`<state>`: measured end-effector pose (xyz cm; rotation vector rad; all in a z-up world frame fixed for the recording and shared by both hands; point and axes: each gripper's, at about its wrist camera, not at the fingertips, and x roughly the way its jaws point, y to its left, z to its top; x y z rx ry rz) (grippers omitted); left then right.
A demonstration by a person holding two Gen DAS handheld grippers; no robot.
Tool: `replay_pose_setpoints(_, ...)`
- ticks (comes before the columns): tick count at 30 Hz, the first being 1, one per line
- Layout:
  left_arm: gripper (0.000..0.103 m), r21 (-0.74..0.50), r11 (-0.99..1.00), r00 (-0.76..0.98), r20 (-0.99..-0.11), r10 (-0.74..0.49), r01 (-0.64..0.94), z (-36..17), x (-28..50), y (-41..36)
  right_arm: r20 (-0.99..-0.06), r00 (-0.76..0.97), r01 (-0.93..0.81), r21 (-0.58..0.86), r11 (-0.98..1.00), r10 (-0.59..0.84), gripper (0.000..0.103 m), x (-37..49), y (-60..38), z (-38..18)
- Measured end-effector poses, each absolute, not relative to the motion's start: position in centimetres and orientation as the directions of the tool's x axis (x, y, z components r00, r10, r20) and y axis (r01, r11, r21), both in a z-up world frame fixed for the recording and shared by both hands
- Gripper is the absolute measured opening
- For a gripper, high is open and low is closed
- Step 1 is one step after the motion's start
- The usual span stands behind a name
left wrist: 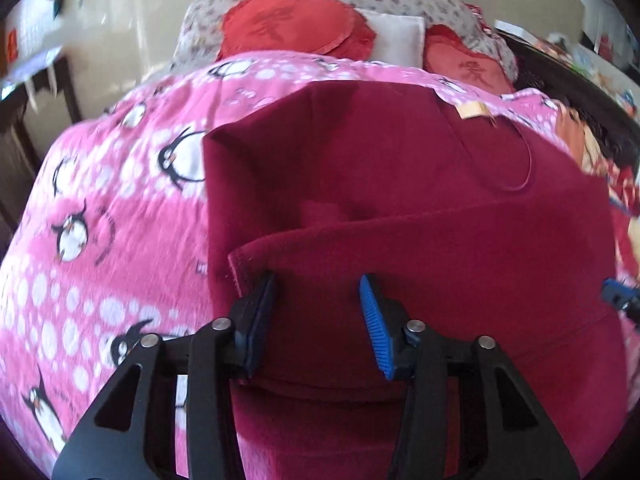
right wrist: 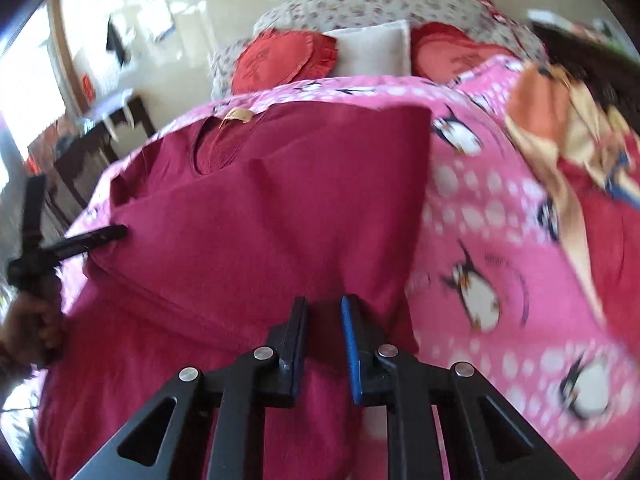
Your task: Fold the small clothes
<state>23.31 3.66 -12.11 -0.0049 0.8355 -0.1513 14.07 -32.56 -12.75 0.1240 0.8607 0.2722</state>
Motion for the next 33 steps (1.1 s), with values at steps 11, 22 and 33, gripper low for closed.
replay_pose_setpoints(11, 0.054, -0.079, 0.988, 0.675, -0.723, -0.149, 0.134, -12.6, 23.1, 3.8, -0.736, 0.669, -0.123, 0.027, 0.992, 0.103, 0.015, 22.4, -31.0, -7.1)
replay_pose_setpoints(22, 0.054, -0.129, 0.983, 0.670, -0.720, -0.183, 0.131, -12.6, 23.1, 4.4, -0.848, 0.530, 0.067, 0.037, 0.997, -0.004, 0.039, 25.0, -35.1, -9.9)
replay_pose_setpoints(33, 0.054, -0.147, 0.980, 0.669, -0.716, -0.199, 0.133, -12.5, 23.0, 4.6, -0.809, 0.582, -0.175, -0.034, 0.984, 0.076, 0.039, 17.1, -26.2, -8.4)
